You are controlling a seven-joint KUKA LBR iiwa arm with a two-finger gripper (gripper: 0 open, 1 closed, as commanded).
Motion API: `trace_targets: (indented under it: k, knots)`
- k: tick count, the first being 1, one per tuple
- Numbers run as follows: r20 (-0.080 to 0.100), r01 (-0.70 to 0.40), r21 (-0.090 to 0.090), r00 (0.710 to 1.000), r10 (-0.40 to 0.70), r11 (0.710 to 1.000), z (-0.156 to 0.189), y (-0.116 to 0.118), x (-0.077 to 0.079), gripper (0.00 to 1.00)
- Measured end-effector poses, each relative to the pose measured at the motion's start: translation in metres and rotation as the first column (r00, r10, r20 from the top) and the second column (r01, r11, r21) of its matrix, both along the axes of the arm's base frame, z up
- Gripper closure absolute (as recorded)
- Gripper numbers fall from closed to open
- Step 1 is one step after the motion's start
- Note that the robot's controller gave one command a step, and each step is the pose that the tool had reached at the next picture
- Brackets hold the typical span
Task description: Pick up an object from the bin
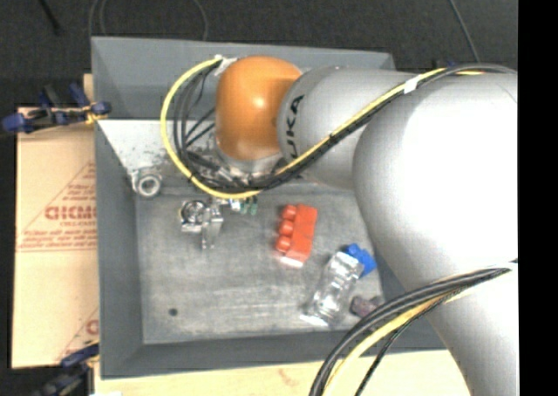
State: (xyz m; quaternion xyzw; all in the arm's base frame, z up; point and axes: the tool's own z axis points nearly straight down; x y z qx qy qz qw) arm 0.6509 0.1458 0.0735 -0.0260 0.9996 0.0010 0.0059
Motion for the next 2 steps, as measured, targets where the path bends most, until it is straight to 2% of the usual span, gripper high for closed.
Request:
trace_targets:
  k: [1,2]
  knots:
    - [0.006,0.003,0.003,1.000,-0.003,1.000,0.003,0.001,0.002,1.00]
    - [0.002,-0.009,0.000,1.000,0.009,1.000,0.187,-0.007,-0.009,1.00]
